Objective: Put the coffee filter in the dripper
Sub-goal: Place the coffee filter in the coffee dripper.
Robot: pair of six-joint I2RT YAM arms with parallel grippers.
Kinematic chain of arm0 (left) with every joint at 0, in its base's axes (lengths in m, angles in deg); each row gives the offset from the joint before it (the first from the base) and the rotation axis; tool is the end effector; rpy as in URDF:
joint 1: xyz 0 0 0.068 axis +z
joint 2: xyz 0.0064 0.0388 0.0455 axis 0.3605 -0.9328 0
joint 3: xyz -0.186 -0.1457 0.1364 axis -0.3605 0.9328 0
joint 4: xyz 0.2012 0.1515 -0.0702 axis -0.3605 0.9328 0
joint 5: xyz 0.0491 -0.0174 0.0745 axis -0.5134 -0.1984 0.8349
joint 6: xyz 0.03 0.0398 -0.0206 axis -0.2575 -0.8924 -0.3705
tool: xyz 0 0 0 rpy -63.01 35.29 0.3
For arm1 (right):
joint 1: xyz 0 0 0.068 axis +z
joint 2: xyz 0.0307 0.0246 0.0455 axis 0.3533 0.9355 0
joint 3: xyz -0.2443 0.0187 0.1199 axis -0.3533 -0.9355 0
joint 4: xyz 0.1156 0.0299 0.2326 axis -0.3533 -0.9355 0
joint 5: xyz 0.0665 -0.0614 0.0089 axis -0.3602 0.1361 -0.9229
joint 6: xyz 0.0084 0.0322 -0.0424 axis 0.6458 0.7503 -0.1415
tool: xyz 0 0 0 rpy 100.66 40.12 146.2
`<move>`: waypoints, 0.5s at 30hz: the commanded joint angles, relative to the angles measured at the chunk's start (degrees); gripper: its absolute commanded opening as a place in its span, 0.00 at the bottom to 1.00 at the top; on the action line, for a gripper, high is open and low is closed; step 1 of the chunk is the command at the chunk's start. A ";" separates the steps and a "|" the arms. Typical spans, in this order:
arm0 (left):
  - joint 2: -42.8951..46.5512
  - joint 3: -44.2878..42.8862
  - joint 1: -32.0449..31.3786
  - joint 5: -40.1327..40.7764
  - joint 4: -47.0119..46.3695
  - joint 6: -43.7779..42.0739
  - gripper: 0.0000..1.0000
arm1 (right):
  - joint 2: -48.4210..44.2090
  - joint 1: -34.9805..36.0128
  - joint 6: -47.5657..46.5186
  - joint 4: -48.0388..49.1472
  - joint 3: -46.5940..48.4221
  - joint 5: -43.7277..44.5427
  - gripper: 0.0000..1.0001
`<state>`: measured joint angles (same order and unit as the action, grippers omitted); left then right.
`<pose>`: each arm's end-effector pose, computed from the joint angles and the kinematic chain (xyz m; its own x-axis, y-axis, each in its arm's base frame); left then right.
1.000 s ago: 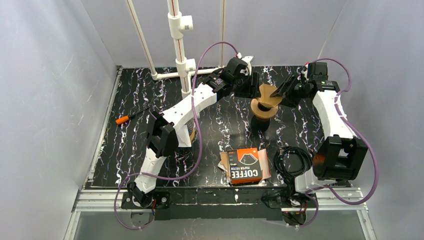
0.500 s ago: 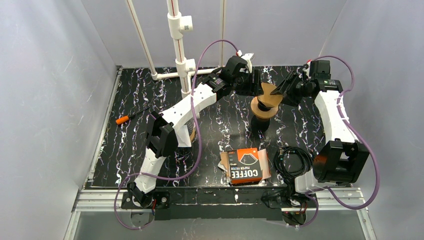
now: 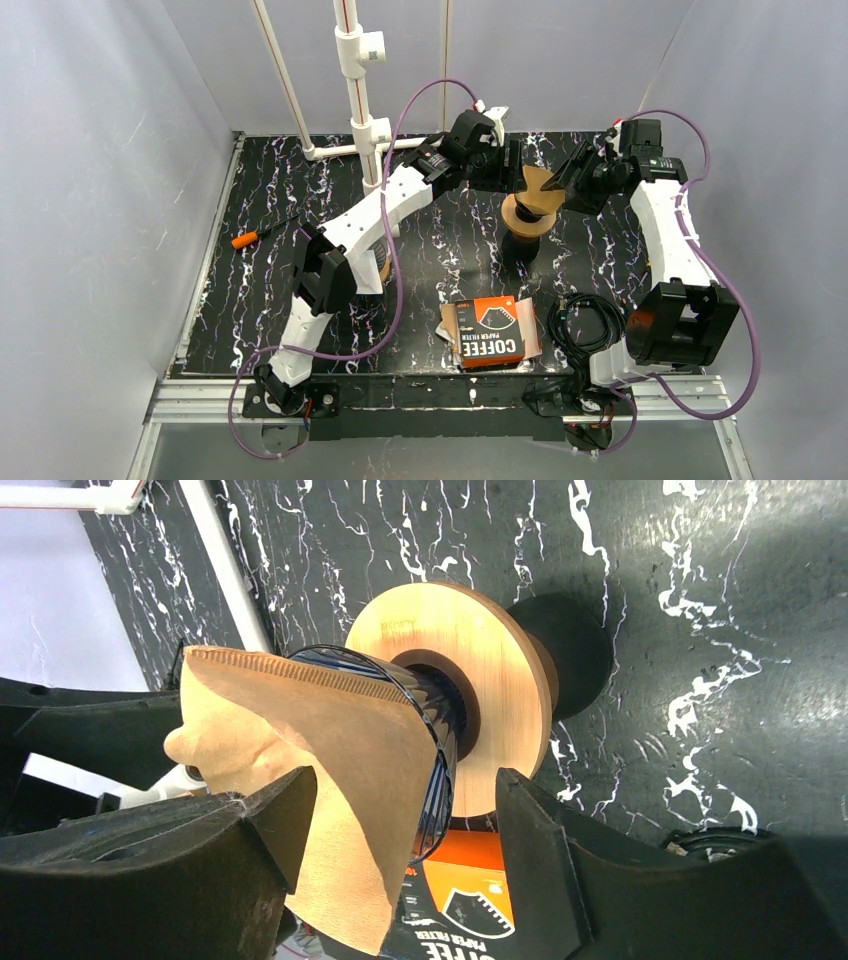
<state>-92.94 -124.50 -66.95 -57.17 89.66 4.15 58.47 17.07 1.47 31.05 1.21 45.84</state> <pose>0.3512 -0.3700 0.3536 -0.6551 -0.0271 -0.7551 0.5607 0.6525 -0.5098 0.3182 -0.0065 0.3399 -0.7492 0.5050 -0.4285 0.2031 0.7910 0.5771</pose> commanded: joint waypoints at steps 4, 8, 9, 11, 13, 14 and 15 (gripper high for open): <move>-0.81 -7.36 -0.81 0.65 4.63 -3.28 0.67 | 2.22 1.36 -5.55 -2.25 4.62 0.95 0.77; -2.10 -7.73 -1.03 1.34 5.72 -3.36 0.67 | 4.53 3.45 -7.10 -3.70 5.65 2.89 0.78; -2.33 -7.73 -1.13 1.38 5.99 -3.40 0.67 | 4.83 3.52 -7.52 -4.00 5.95 3.40 0.78; -2.76 -7.73 -1.22 1.39 6.16 -3.40 0.67 | 5.41 3.52 -8.19 -4.07 6.18 4.17 0.77; -3.29 -7.73 -1.39 1.45 6.17 -3.39 0.67 | 5.83 5.10 -8.66 -4.05 6.18 4.41 0.76; -3.63 -7.75 -1.50 1.54 6.17 -3.41 0.66 | 6.02 5.31 -8.79 -3.98 6.13 4.61 0.74; -4.00 -7.74 -1.61 1.56 6.17 -3.41 0.66 | 6.18 5.38 -8.77 -3.89 6.05 4.55 0.72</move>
<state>-96.00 -130.46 -68.22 -56.58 94.23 1.68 64.51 21.45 -5.21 27.88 4.49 49.05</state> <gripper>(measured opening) 0.664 0.756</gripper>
